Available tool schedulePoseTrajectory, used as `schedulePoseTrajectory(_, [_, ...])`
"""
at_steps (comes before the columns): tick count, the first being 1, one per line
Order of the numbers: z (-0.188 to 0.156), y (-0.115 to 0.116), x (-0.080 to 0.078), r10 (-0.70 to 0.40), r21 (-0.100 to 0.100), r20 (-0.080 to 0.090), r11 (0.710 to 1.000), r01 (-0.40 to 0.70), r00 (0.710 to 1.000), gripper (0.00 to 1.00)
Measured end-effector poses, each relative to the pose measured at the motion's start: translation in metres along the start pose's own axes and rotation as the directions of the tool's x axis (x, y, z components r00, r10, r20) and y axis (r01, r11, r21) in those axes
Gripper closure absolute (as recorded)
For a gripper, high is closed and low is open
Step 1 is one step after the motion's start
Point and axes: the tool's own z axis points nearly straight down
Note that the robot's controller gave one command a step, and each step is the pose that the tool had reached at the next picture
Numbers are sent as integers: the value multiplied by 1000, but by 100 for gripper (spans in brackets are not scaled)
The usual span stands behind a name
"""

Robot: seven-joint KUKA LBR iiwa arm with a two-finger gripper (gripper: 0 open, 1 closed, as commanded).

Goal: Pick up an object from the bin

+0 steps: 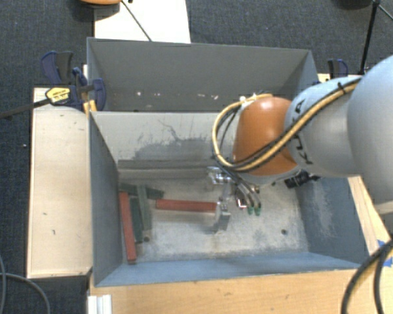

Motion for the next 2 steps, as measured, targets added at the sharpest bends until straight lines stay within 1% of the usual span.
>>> schedulePoseTrajectory(1, [9, 61, 4, 75, 5, 0, 997, -75, 997, 100])
schedulePoseTrajectory(2, [9, 61, 4, 74, 5, 0, 997, -74, 997, 100])
